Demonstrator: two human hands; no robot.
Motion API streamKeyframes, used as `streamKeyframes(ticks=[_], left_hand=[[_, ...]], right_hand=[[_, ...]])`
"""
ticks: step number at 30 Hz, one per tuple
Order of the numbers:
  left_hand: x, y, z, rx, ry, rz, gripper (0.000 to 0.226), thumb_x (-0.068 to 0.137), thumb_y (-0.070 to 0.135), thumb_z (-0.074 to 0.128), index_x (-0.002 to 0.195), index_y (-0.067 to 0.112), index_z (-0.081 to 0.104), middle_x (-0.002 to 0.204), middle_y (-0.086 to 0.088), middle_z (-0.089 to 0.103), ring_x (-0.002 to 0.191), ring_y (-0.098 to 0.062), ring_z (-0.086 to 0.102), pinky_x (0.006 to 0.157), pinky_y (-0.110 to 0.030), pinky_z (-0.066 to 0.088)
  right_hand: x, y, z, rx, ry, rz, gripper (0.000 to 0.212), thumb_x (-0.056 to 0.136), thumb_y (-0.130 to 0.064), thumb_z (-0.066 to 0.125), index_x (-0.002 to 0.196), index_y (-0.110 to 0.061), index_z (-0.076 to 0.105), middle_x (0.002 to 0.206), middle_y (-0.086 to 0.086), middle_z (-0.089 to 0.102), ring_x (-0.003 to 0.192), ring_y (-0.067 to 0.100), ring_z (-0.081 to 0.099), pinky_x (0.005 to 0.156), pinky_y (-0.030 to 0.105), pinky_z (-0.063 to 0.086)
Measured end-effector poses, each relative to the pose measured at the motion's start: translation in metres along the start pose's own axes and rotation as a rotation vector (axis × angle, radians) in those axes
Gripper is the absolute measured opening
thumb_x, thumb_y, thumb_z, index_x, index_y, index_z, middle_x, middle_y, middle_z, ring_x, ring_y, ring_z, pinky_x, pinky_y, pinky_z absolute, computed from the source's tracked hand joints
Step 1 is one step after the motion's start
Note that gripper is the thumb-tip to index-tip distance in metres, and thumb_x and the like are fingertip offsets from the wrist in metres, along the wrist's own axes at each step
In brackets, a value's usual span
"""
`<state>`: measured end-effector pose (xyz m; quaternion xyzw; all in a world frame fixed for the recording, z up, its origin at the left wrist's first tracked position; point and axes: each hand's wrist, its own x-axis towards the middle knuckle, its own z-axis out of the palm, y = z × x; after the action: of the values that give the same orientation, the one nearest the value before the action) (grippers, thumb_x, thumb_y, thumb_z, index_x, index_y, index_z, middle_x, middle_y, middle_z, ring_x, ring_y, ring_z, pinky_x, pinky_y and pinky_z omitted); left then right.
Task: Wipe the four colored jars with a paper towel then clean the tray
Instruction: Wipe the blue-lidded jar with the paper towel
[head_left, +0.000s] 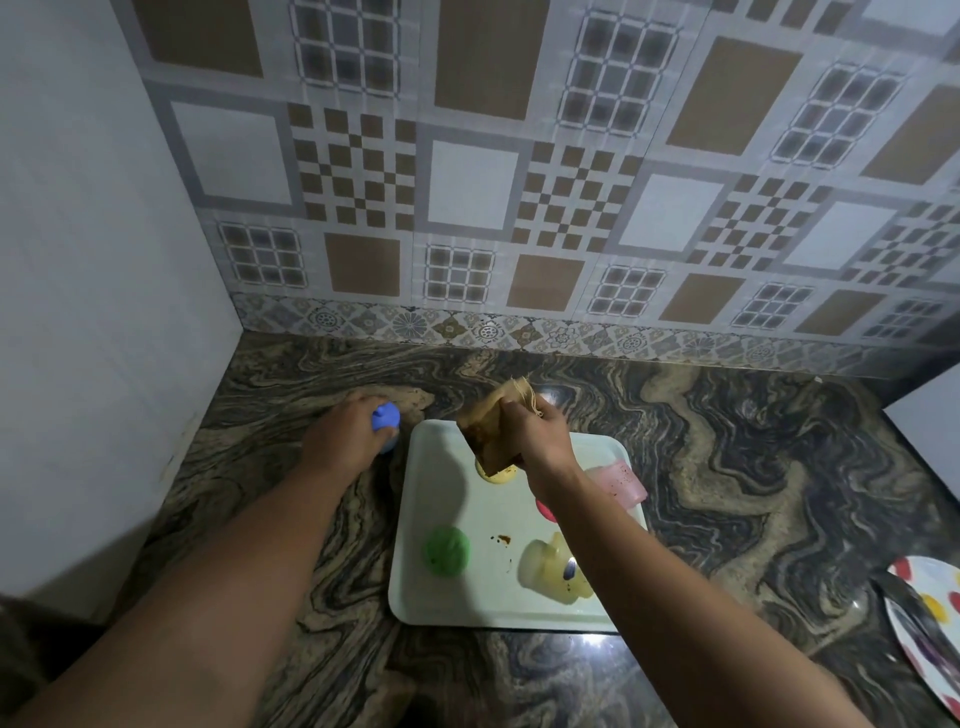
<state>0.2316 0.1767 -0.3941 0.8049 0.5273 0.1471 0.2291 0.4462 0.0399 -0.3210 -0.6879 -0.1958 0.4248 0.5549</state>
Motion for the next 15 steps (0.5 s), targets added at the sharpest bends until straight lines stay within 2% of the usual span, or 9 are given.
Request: streamKeyframes(ticks=[4,6,9,12,15], left_hand=[[0.009,0.0,0.001,0.009,0.008,-0.039,0.051,0.087,0.032,0.075,0.134,0.017,0.063,0.131,-0.009,0.066,0.118,-0.034,0.061,0.094,-0.042,0.051],[0.011,0.001,0.003,0.015,0.002,-0.045,0.052,0.088,0.031,0.073,0.136,0.015,0.061,0.131,-0.012,0.066,0.118,-0.036,0.061,0.096,-0.043,0.05],[0.011,0.002,0.006,0.046,0.003,-0.038,0.052,0.088,0.03,0.073,0.136,0.013,0.06,0.134,-0.013,0.065,0.119,-0.038,0.06,0.095,-0.044,0.051],[0.008,0.006,0.006,0.108,0.009,0.014,0.061,0.087,0.03,0.073,0.142,0.013,0.055,0.154,-0.011,0.048,0.129,-0.036,0.055,0.101,-0.043,0.048],[0.008,0.01,0.006,0.172,-0.067,0.01,0.083,0.088,0.038,0.071,0.157,0.015,0.031,0.165,-0.011,0.026,0.139,-0.038,0.046,0.106,-0.047,0.046]], right_hand=[[0.003,-0.002,-0.008,0.002,0.012,-0.01,0.008,0.103,-0.018,0.06,0.105,-0.017,0.068,0.099,0.01,0.074,0.094,0.029,0.07,0.086,0.045,0.059],[0.004,-0.002,-0.014,0.002,0.029,-0.022,0.01,0.101,-0.015,0.06,0.107,-0.012,0.068,0.095,0.01,0.071,0.089,0.028,0.067,0.073,0.036,0.055],[0.005,-0.004,-0.022,-0.001,0.048,-0.043,0.011,0.101,-0.012,0.057,0.106,-0.011,0.067,0.087,0.008,0.068,0.08,0.024,0.065,0.063,0.028,0.05],[0.001,-0.013,-0.028,0.015,0.062,-0.064,0.01,0.103,-0.013,0.058,0.099,-0.015,0.067,0.084,0.005,0.068,0.074,0.021,0.064,0.058,0.026,0.048],[-0.008,-0.022,-0.039,0.013,0.075,-0.08,0.01,0.103,-0.013,0.057,0.101,-0.015,0.067,0.08,0.002,0.067,0.068,0.016,0.062,0.047,0.02,0.045]])
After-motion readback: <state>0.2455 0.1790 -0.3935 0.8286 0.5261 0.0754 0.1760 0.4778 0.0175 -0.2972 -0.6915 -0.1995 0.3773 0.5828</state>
